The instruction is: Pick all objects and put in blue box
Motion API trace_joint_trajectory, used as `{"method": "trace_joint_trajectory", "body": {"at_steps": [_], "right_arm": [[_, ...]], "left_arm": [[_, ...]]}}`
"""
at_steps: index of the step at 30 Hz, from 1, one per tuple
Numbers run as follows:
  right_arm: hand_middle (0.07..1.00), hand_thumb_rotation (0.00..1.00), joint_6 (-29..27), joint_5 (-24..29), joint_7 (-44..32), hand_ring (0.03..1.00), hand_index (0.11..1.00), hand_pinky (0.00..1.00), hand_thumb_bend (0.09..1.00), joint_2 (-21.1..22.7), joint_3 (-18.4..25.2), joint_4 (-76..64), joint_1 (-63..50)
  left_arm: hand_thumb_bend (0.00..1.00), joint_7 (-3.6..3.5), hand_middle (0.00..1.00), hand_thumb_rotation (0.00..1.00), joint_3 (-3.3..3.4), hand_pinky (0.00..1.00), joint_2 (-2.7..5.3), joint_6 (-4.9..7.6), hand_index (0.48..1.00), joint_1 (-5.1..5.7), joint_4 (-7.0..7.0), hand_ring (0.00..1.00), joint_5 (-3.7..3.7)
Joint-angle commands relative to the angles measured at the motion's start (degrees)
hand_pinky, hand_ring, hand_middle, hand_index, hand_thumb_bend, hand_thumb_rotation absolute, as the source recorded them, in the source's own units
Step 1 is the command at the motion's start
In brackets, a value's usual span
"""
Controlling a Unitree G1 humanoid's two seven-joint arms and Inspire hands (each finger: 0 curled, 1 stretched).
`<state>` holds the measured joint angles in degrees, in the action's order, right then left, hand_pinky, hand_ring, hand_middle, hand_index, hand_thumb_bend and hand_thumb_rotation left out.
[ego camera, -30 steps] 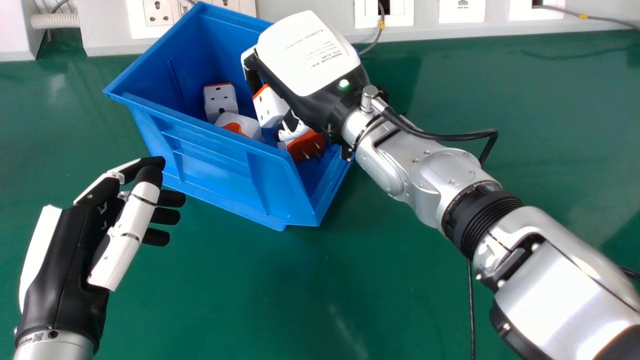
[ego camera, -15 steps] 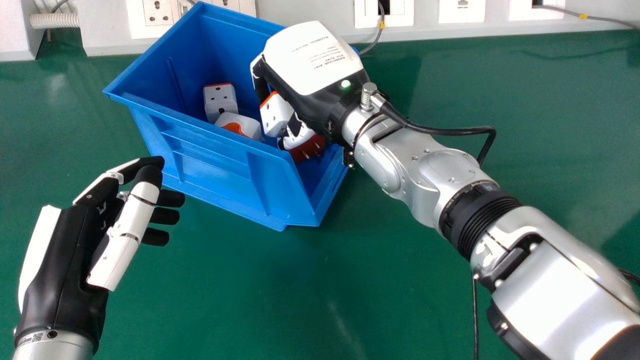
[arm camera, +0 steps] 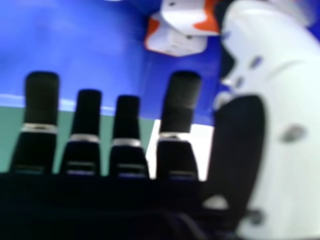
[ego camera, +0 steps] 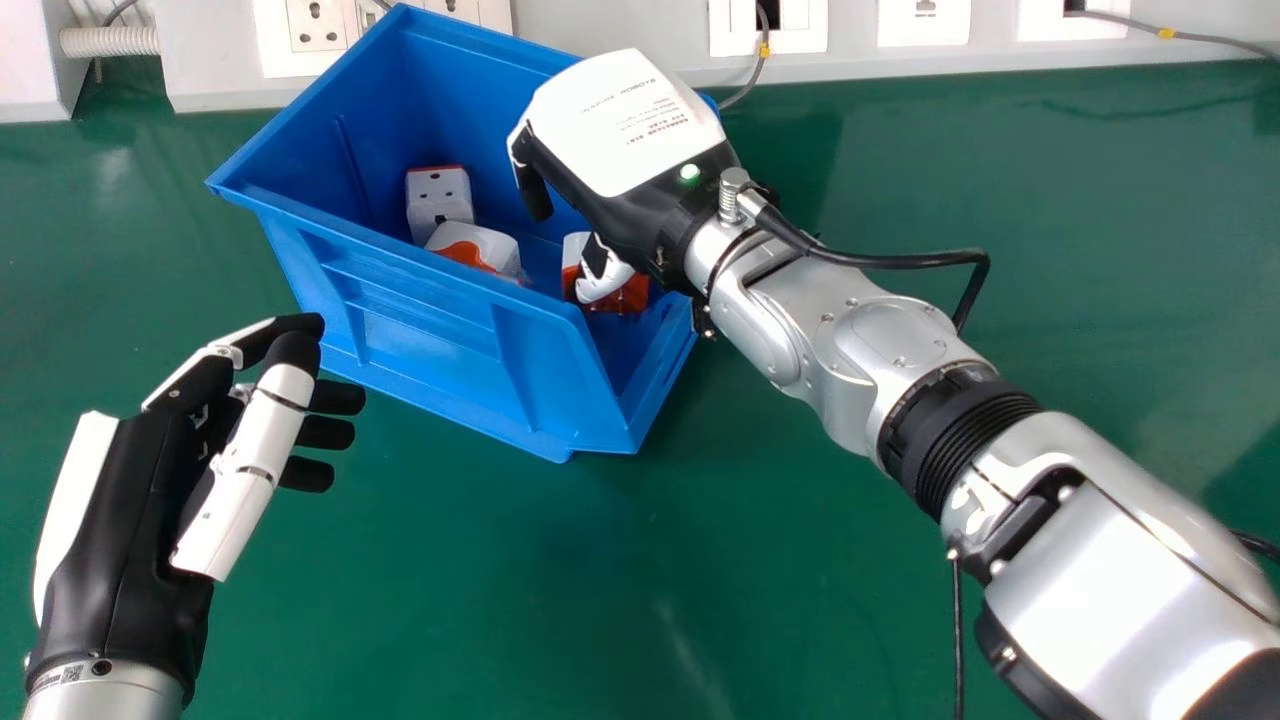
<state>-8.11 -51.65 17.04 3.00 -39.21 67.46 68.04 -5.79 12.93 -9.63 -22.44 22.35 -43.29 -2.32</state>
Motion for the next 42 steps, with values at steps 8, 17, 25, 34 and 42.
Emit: {"method": "trace_joint_trajectory", "body": {"at_steps": [8, 17, 25, 34, 42], "right_arm": [[0.835, 0.0, 0.0, 0.2, -0.1, 0.798, 0.718, 0.45, 0.432, 0.7, 0.3, -2.5, 2.8], [0.843, 0.0, -2.3, 1.3, 1.4, 0.802, 0.769, 0.45, 0.418, 3.5, 2.1, -7.7, 0.8], [0.837, 0.0, -3.6, 1.2, 2.7, 0.804, 0.771, 0.45, 0.422, 8.9, 4.7, -21.3, -6.0], [0.853, 0.0, -4.4, 4.1, -1.8, 0.824, 0.785, 0.66, 0.385, 18.8, 13.1, -45.5, -20.4], [0.865, 0.0, -1.6, 5.1, -1.6, 0.835, 0.792, 0.68, 0.53, 23.6, 23.8, -66.9, -36.7]], "left_arm": [[0.49, 0.14, 0.64, 0.81, 0.34, 0.56, -0.39, 0.77, 0.778, -0.39, -0.69, 0.62, -0.29], [0.48, 0.26, 0.64, 0.81, 0.3, 0.57, -0.43, 1.2, 0.777, -0.78, 0.19, 0.63, -0.48], [0.48, 0.01, 0.64, 0.8, 0.99, 0.57, -0.81, 1.19, 0.779, -1.48, 1.33, 0.62, 0.05], [0.48, -0.6, 0.64, 0.8, 2.25, 0.57, -1.28, 1.54, 0.78, -2.42, 2.73, 0.62, 0.66], [0.47, -0.68, 0.64, 0.8, 2.54, 0.57, -1.42, 1.88, 0.78, -2.89, 3.03, 0.62, 0.56]]}}
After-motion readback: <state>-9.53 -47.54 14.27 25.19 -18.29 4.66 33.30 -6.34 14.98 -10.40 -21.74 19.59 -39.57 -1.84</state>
